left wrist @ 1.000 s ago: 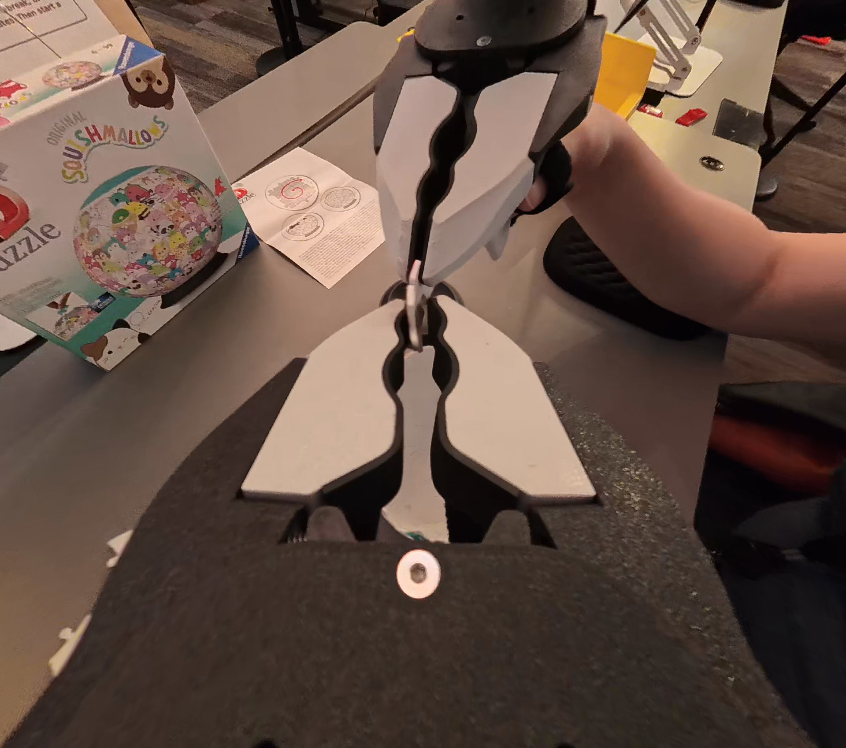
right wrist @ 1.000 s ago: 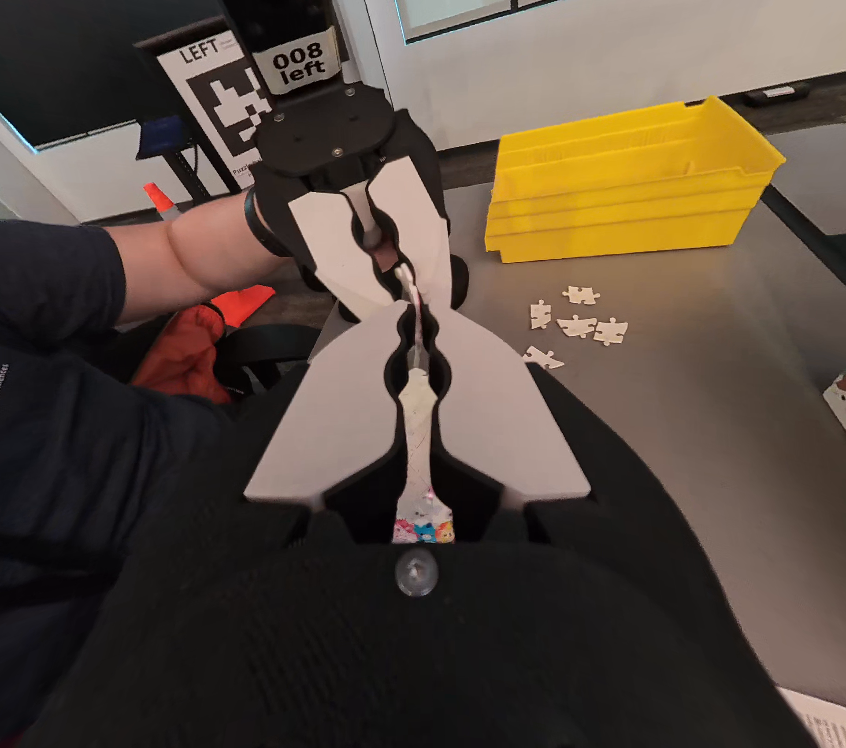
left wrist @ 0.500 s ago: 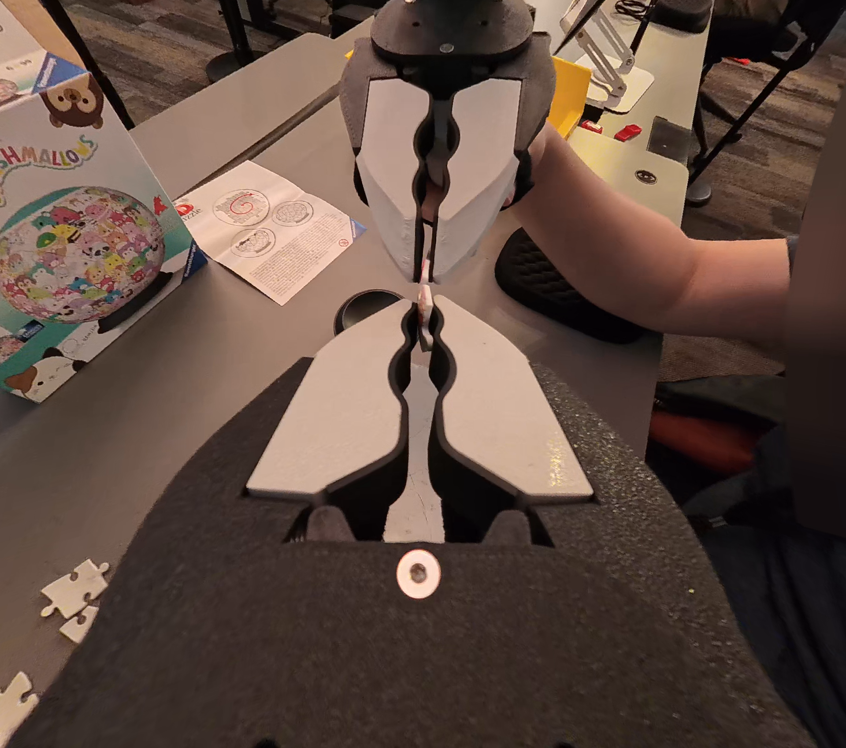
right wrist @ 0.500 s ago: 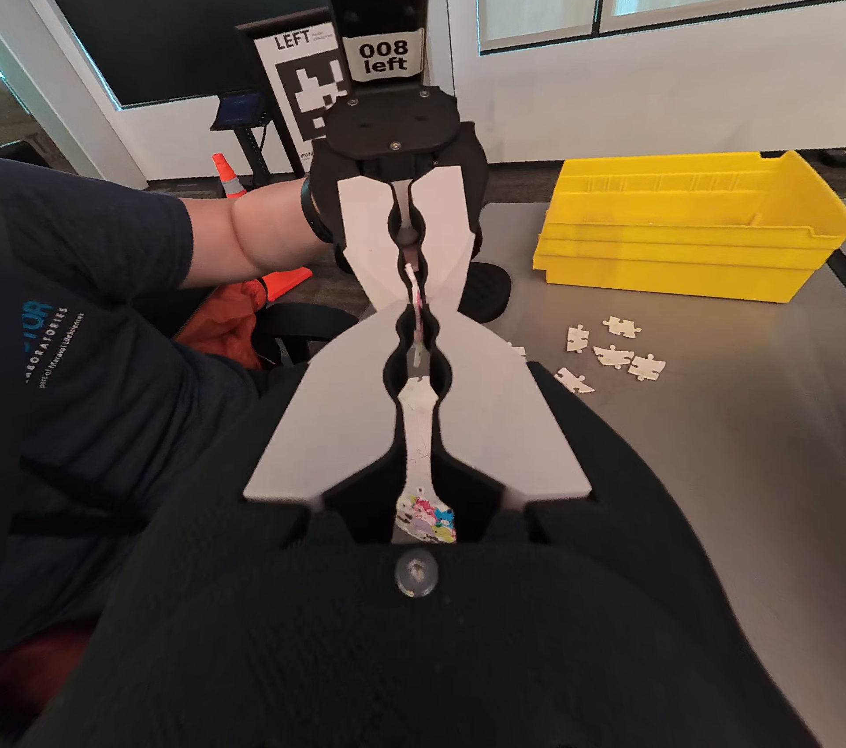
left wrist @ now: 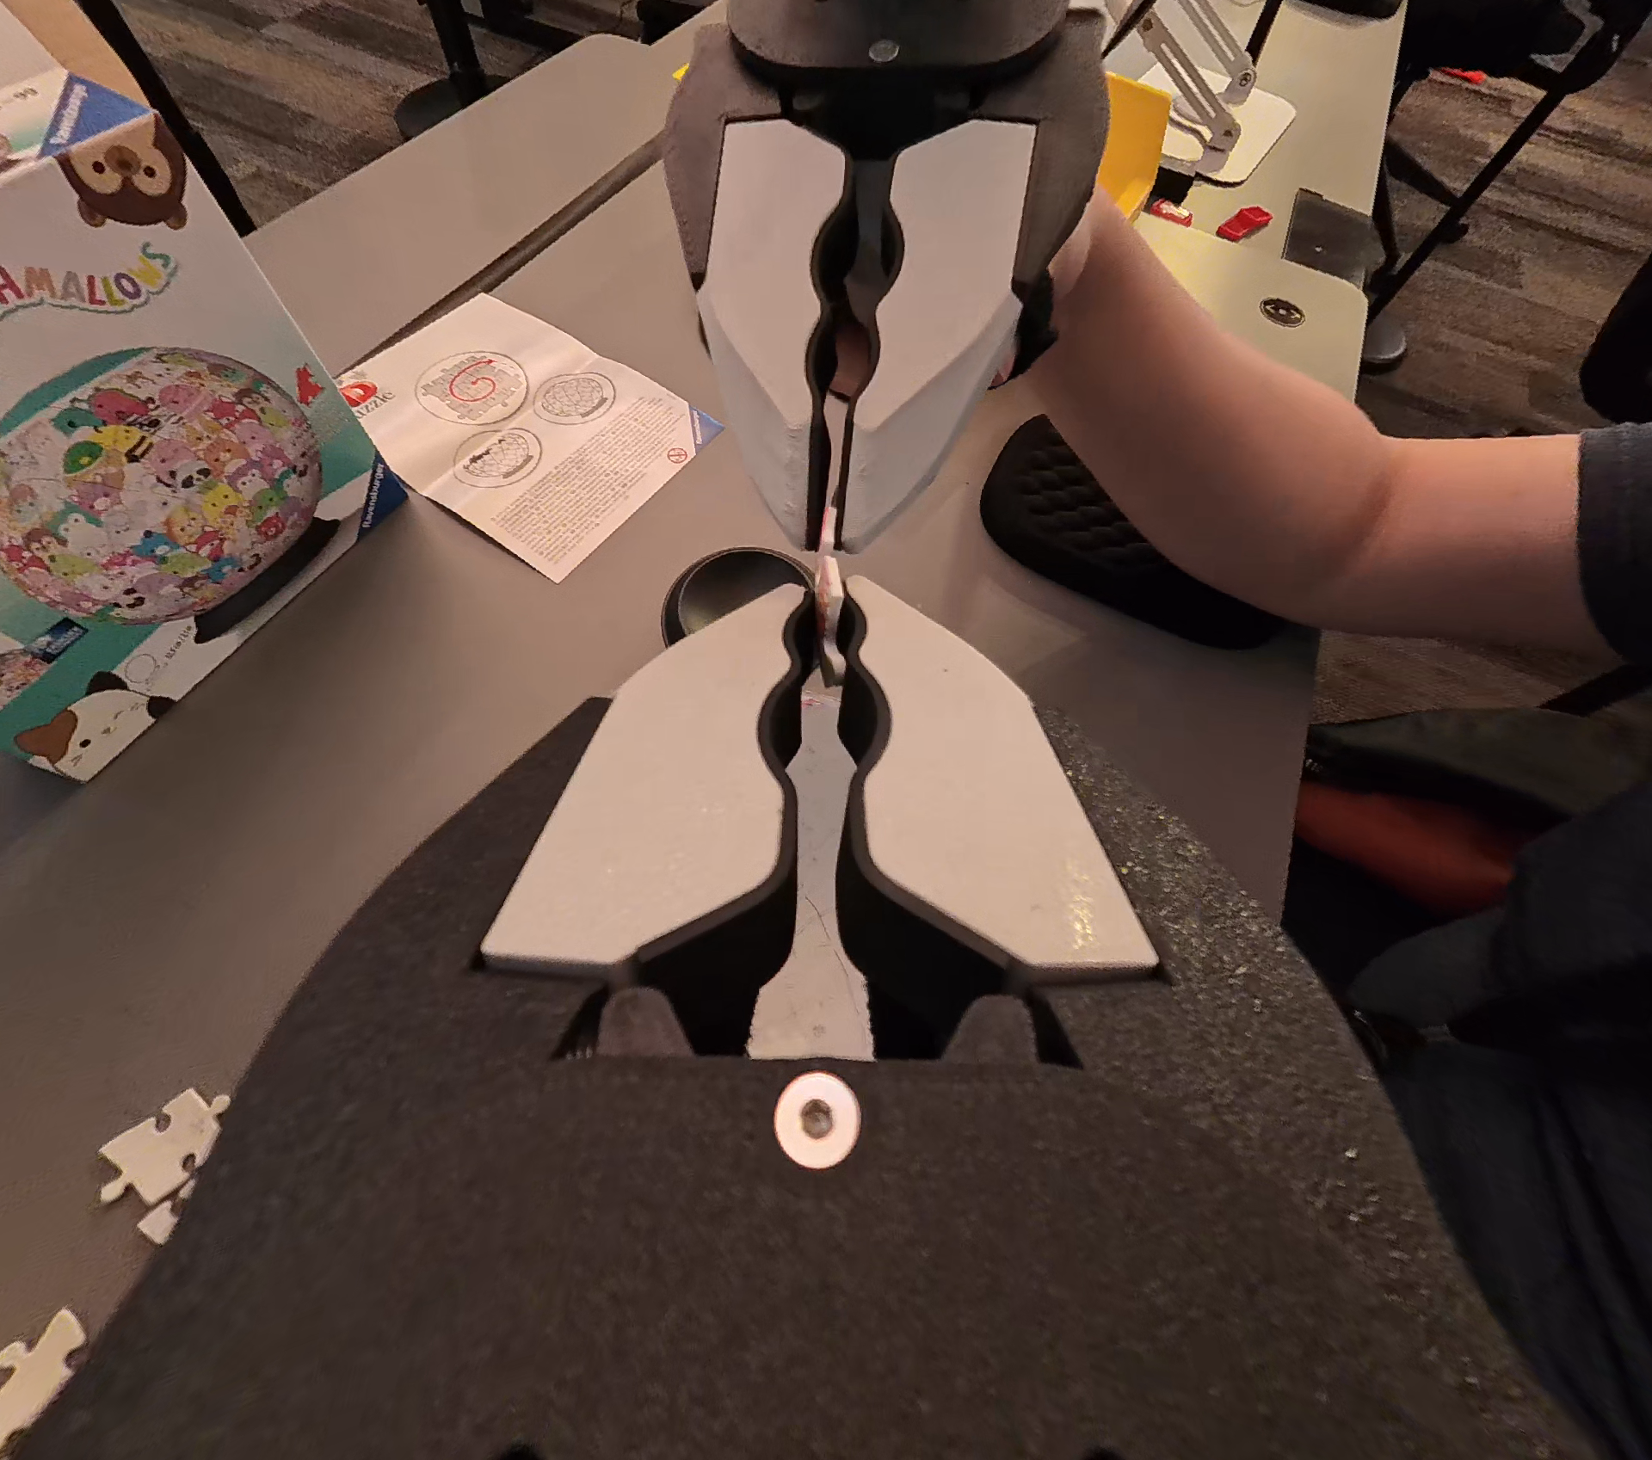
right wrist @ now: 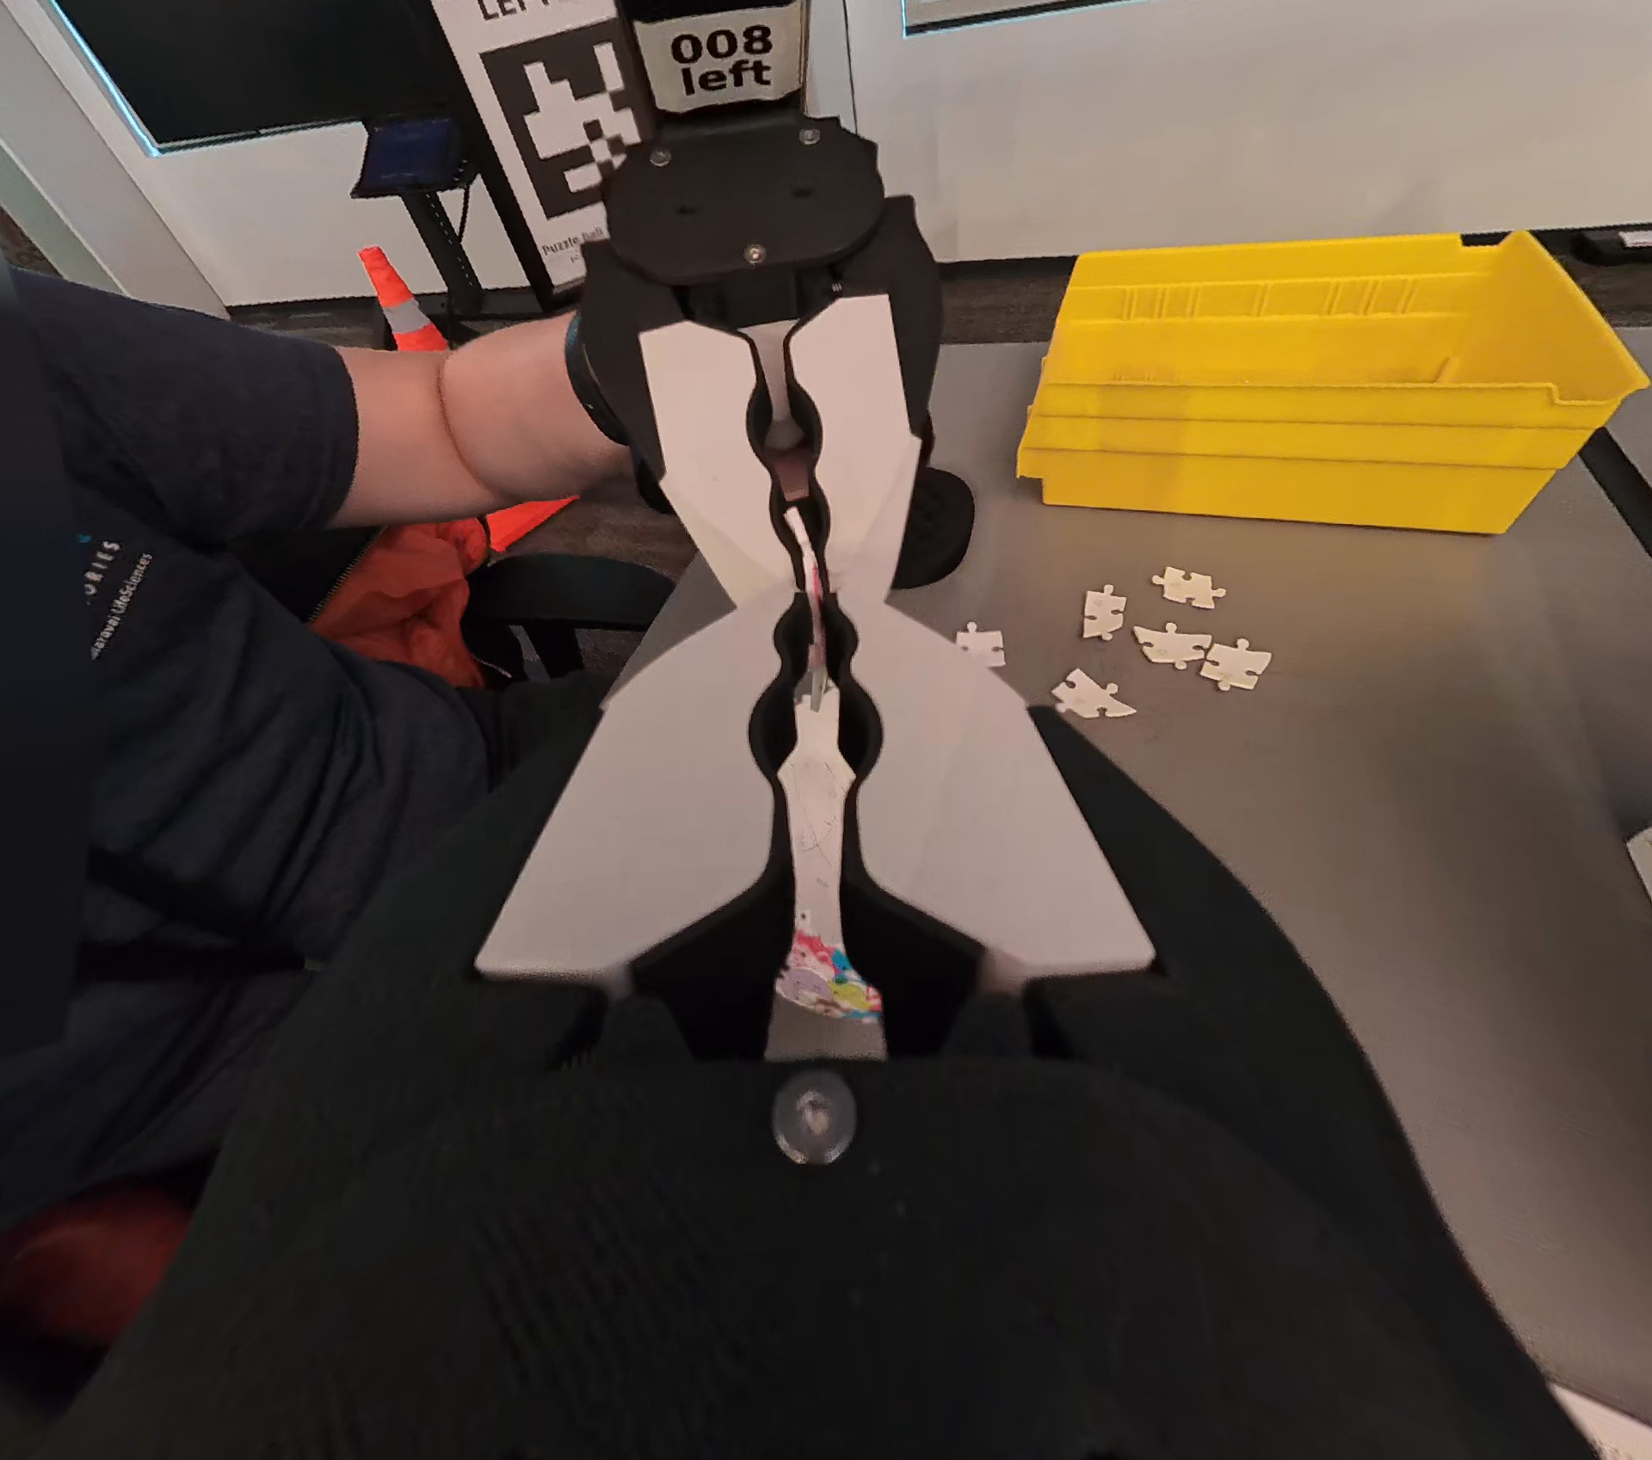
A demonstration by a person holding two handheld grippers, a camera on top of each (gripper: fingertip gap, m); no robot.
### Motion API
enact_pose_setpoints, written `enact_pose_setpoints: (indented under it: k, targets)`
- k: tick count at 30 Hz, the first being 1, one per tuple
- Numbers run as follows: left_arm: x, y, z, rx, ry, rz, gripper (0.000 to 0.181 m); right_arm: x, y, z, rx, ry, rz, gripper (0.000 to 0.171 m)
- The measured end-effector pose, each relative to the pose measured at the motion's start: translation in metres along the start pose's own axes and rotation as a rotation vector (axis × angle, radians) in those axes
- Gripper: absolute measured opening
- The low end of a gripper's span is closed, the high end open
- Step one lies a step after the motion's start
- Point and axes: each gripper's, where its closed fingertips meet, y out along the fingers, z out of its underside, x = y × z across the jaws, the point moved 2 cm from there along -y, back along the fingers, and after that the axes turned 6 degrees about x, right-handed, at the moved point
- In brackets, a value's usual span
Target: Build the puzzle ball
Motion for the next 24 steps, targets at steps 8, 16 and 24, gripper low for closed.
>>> enact_pose_setpoints:
  k: [8,16,24]
  targets:
    - [0.007,0.005,0.005,-0.005,0.070,-0.029,0.007,-0.009,0.002,0.006,0.042,0.071,0.045,0.003]
    - [0.014,0.003,0.018,-0.069,0.071,-0.013,0.007,-0.016,0.011,0.012,0.080,0.123,0.075,0.003]
    - [0.029,-0.001,0.037,-0.078,0.006,0.070,0.006,-0.028,0.026,0.023,0.134,0.166,0.137,0.003]
